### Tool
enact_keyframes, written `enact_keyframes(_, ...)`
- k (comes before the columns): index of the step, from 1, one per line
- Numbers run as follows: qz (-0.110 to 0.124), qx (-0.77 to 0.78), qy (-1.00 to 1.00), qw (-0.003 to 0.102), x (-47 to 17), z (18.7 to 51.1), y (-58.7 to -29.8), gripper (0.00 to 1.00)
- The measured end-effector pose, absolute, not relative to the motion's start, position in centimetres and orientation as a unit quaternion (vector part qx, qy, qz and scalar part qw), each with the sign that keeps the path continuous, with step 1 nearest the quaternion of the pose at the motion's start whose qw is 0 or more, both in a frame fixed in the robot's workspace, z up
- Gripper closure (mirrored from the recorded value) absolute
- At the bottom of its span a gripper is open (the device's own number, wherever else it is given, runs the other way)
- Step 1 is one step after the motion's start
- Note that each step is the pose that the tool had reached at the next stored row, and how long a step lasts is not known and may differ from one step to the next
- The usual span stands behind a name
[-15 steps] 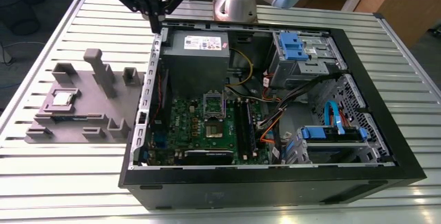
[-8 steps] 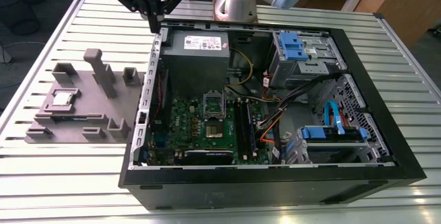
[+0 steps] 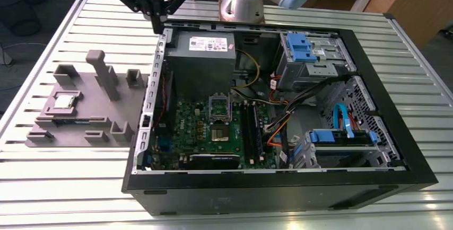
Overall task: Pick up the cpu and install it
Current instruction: 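Reach for the cpu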
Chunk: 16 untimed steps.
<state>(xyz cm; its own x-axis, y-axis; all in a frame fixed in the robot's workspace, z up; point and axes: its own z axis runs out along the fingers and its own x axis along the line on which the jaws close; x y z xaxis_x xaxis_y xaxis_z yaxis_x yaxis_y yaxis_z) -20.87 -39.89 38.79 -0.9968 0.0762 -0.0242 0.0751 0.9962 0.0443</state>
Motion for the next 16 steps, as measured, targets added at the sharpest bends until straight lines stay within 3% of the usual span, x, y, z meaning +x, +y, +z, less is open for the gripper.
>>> enact_keyframes(16, 0.022, 0.038, 0.999, 0.013, -21.20, 38.79, -39.89, 0.90)
